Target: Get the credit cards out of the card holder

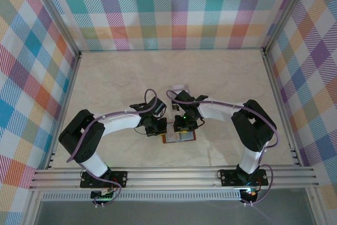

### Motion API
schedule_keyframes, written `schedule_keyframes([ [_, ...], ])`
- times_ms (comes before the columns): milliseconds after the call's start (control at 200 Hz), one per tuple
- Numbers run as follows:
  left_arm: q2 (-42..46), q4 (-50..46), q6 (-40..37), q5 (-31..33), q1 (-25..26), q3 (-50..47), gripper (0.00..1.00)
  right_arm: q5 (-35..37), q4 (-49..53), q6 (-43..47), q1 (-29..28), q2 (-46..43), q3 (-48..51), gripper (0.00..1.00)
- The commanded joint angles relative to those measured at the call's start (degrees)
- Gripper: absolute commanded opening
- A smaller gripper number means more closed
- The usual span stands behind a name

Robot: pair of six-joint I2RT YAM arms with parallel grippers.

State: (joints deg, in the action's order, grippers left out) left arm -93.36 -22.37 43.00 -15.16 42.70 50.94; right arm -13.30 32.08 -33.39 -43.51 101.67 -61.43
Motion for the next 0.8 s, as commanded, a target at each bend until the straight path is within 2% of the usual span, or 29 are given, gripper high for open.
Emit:
schedule_keyframes([
  [0,1.0,-0.3,0.1,-1.1,0.7,1.3,0.03,-2.3,-1.1,0.1,0.3,-1.2,1.1,0.27],
  [425,-2.2,4.3,0.9,-3.5,1.2,0.3,0.02,-4.5,-3.7,-0.4,0.9,-1.0,2.6,0.26],
  [795,-4.6,0.9,-0.4,0.0,1.3,-0.4,0.02,-8.6,-7.9,-1.1,2.0,-1.2,5.3,0.22],
])
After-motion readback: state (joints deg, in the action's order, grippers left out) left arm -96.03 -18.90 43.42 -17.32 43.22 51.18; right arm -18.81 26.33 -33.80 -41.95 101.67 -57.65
